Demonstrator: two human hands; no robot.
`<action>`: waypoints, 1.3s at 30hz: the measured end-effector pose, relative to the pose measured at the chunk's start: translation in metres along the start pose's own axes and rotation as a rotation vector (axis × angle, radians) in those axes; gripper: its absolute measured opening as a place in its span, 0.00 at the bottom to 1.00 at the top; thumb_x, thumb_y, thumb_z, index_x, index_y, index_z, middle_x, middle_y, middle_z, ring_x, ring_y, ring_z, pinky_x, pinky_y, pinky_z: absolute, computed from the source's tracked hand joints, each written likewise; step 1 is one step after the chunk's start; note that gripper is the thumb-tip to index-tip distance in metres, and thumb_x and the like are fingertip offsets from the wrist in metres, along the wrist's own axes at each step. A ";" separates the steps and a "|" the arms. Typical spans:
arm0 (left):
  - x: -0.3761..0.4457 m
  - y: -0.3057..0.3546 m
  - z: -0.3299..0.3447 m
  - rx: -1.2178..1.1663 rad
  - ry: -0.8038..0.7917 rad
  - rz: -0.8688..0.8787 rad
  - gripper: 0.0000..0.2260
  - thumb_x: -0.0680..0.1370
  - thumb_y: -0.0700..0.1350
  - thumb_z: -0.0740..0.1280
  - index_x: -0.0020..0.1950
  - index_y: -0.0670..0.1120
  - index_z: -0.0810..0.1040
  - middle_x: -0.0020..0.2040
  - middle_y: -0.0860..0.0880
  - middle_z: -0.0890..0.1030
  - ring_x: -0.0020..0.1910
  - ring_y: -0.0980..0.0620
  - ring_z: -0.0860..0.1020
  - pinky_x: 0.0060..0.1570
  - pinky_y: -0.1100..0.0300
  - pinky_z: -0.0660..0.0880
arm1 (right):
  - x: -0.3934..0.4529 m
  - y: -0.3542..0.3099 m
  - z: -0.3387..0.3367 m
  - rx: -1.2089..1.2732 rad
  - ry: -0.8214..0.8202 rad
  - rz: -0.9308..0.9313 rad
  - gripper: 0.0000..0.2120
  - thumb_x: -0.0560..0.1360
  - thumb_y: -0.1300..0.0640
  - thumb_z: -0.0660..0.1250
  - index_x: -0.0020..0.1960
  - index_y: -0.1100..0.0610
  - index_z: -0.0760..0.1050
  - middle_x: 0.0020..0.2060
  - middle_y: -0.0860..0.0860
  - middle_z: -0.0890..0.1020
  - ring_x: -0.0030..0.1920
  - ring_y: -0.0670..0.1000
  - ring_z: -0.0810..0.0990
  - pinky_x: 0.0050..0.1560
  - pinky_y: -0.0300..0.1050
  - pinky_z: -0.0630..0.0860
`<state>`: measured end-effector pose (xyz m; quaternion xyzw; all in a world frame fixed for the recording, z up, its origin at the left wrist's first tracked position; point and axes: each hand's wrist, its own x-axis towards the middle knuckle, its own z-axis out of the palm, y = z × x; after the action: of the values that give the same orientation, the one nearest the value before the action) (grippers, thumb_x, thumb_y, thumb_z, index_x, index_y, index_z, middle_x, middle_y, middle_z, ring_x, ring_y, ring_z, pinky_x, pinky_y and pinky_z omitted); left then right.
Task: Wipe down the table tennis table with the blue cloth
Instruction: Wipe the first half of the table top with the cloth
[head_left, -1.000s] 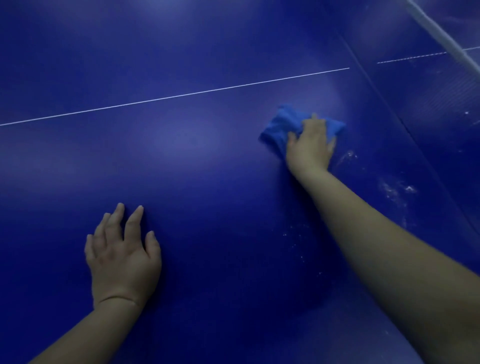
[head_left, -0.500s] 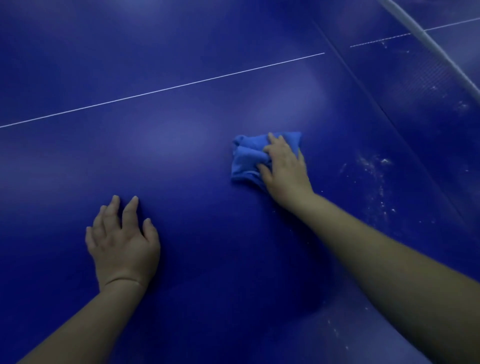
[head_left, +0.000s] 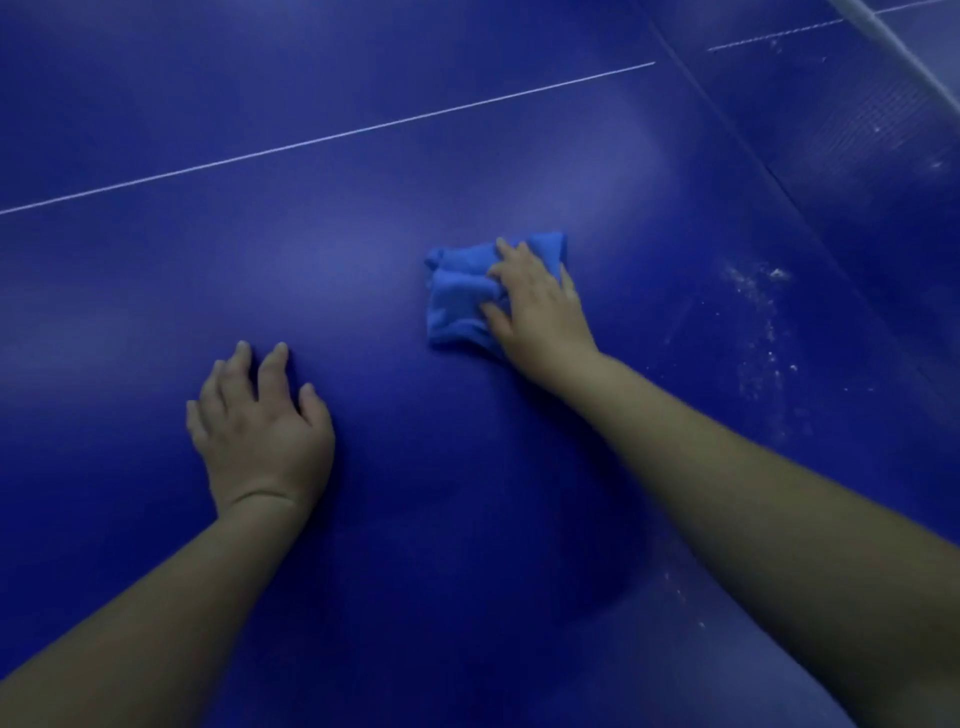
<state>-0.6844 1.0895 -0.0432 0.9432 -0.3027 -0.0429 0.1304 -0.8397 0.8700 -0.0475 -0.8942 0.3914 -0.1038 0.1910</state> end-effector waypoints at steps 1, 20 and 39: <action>0.000 -0.001 0.001 -0.003 0.009 0.002 0.22 0.80 0.49 0.58 0.73 0.47 0.66 0.76 0.43 0.61 0.76 0.41 0.57 0.74 0.40 0.49 | 0.010 0.001 -0.004 0.012 0.012 0.046 0.16 0.80 0.50 0.60 0.65 0.54 0.68 0.77 0.48 0.59 0.77 0.49 0.52 0.74 0.54 0.48; -0.160 -0.042 -0.023 -0.077 -0.066 -0.034 0.20 0.78 0.42 0.65 0.71 0.43 0.71 0.75 0.43 0.65 0.75 0.42 0.60 0.75 0.42 0.52 | -0.028 -0.014 -0.007 -0.053 0.025 0.086 0.21 0.80 0.52 0.58 0.71 0.57 0.65 0.76 0.50 0.61 0.76 0.50 0.56 0.74 0.54 0.51; -0.185 -0.045 -0.019 0.004 -0.050 -0.055 0.21 0.79 0.47 0.60 0.72 0.46 0.69 0.75 0.44 0.64 0.75 0.43 0.59 0.75 0.41 0.53 | -0.178 -0.001 -0.021 0.014 -0.235 -0.513 0.15 0.74 0.55 0.64 0.58 0.60 0.76 0.71 0.54 0.69 0.72 0.56 0.66 0.70 0.57 0.60</action>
<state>-0.8067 1.2363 -0.0370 0.9500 -0.2799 -0.0694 0.1195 -0.9660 0.9966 -0.0341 -0.9686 0.1268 -0.0471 0.2087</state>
